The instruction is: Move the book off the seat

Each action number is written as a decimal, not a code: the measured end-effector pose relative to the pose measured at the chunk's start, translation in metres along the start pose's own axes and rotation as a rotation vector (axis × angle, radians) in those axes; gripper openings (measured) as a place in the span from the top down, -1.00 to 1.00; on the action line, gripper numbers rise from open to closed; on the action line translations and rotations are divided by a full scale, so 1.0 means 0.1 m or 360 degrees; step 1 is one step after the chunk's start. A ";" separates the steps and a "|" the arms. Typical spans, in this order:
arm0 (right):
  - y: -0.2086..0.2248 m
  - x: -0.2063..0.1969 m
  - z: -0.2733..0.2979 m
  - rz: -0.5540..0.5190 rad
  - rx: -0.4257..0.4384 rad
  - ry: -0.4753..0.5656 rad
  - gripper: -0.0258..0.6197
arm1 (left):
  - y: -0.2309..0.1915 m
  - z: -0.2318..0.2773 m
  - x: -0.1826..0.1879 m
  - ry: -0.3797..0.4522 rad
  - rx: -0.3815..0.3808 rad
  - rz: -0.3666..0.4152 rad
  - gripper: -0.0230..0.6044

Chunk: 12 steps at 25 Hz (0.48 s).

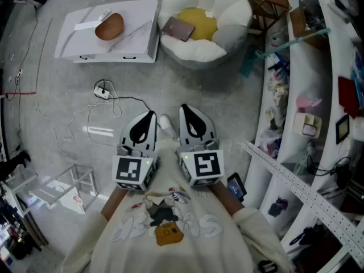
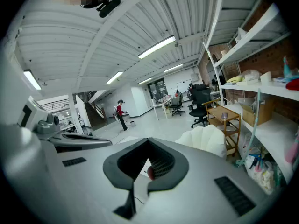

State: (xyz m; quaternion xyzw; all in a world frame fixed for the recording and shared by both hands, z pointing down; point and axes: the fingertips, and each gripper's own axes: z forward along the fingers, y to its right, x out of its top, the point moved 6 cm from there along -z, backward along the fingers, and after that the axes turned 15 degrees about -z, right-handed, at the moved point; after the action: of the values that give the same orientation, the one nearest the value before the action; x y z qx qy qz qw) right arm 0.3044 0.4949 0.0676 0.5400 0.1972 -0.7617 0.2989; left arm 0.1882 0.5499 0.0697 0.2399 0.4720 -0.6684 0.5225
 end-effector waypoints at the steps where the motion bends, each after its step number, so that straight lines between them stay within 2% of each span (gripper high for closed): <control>1: -0.02 -0.01 0.00 -0.0006 0.0014 -0.0001 0.90 | 0.00 -0.02 -0.01 -0.0003 0.0023 -0.0005 0.89; 6: -0.07 -0.05 0.05 -0.0084 0.0032 0.0064 0.90 | -0.02 0.01 -0.01 -0.0002 0.0057 0.0000 0.90; 8: -0.13 -0.12 0.04 -0.0097 0.0050 0.0040 0.90 | -0.03 -0.02 -0.09 -0.0016 0.0064 0.0003 0.89; 12: -0.25 -0.26 0.05 -0.0051 0.0117 -0.0027 0.90 | -0.11 -0.05 -0.23 -0.0072 0.0089 -0.0077 0.90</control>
State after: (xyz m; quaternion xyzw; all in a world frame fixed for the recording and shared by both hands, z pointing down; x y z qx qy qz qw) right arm 0.2898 0.5167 0.0935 0.5410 0.1752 -0.7776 0.2683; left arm 0.1851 0.5655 0.0900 0.2277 0.4468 -0.6990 0.5098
